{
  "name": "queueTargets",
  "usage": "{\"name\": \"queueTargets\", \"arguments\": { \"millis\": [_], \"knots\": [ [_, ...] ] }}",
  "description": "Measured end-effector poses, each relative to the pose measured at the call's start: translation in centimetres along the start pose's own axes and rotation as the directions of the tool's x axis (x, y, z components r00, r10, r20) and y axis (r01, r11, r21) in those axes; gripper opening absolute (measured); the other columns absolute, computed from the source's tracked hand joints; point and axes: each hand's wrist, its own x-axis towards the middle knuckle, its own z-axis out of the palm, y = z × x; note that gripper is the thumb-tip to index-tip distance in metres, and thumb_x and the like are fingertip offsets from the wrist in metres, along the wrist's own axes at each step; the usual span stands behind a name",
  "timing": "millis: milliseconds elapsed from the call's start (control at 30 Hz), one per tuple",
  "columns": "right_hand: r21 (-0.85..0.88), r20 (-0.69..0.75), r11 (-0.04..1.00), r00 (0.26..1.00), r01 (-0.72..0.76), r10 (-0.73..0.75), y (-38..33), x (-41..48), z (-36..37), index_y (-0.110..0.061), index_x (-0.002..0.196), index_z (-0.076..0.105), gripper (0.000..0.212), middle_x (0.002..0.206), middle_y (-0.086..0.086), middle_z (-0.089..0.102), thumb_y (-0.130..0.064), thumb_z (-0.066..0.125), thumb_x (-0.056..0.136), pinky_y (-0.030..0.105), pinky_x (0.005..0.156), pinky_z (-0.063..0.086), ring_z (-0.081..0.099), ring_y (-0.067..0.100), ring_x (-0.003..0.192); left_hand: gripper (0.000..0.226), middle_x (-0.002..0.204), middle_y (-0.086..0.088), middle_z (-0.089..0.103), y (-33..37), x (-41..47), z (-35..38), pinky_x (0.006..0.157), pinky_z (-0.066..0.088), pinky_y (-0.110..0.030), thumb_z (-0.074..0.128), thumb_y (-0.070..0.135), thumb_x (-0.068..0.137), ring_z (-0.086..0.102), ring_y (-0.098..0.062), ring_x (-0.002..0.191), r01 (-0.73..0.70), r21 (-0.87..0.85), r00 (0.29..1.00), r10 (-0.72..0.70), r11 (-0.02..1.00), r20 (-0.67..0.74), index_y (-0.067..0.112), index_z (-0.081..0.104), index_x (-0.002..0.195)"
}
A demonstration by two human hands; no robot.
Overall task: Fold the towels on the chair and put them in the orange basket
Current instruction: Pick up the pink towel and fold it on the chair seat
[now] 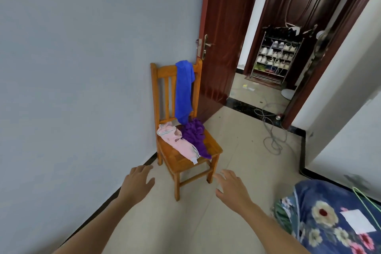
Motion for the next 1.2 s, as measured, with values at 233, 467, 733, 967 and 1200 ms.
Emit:
{"name": "queueTargets", "arguments": {
  "millis": [233,467,733,967,1200],
  "knots": [
    [0.013,0.032,0.999,0.999,0.032,-0.033,4.1,10.9,0.9,-0.023,0.139,0.036,0.045,0.147,-0.003,0.031,-0.031,0.045,0.095,0.027,0.105,0.031,0.027,0.015,0.136,0.045,0.144,0.000,0.041,-1.7,9.2,1.6,0.106,0.032,-0.030,0.042,0.034,0.096,0.032,-0.019,0.134,0.141,-0.024,0.990,-0.141,0.990,-0.006,0.021,0.037,0.139],
    [-0.023,0.130,0.997,0.989,0.068,-0.064,8.3,24.6,-0.4,-0.024,0.138,0.036,0.045,0.147,-0.004,0.030,-0.033,0.045,0.095,0.027,0.105,0.030,0.028,0.016,0.135,0.044,0.143,-0.004,0.042,-1.4,22.7,4.2,0.105,0.035,-0.033,0.042,0.032,0.096,0.034,-0.022,0.134,0.297,-0.145,0.955,-0.291,0.944,0.059,0.019,0.038,0.139],
    [-0.010,0.211,0.996,0.974,0.084,-0.080,10.7,35.4,-0.5,-0.023,0.138,0.038,0.045,0.145,-0.004,0.035,-0.032,0.046,0.095,0.024,0.104,0.032,0.032,0.014,0.132,0.046,0.144,-0.001,0.043,0.9,31.7,5.8,0.108,0.037,-0.036,0.043,0.039,0.095,0.037,-0.021,0.133,0.409,-0.230,0.911,-0.381,0.883,0.157,0.021,0.041,0.137],
    [0.004,0.353,0.974,0.911,0.227,-0.214,11.9,43.6,1.4,-0.021,0.137,0.039,0.045,0.142,-0.001,0.037,-0.029,0.047,0.094,0.027,0.105,0.033,0.033,0.018,0.131,0.042,0.140,-0.004,0.046,1.2,34.5,7.8,0.102,0.043,-0.032,0.049,0.033,0.094,0.050,-0.019,0.122,0.581,-0.310,0.813,-0.553,0.753,0.182,0.018,0.046,0.133],
    [-0.014,0.482,0.893,0.786,0.449,-0.388,13.9,54.1,2.6,-0.019,0.136,0.040,0.046,0.136,0.002,0.040,-0.028,0.047,0.092,0.033,0.103,0.036,0.035,0.022,0.128,0.039,0.135,-0.007,0.050,3.7,37.5,10.1,0.102,0.042,-0.031,0.050,0.027,0.094,0.047,-0.020,0.123,0.759,-0.406,0.612,-0.770,0.508,0.181,0.013,0.047,0.131]
  ]
}}
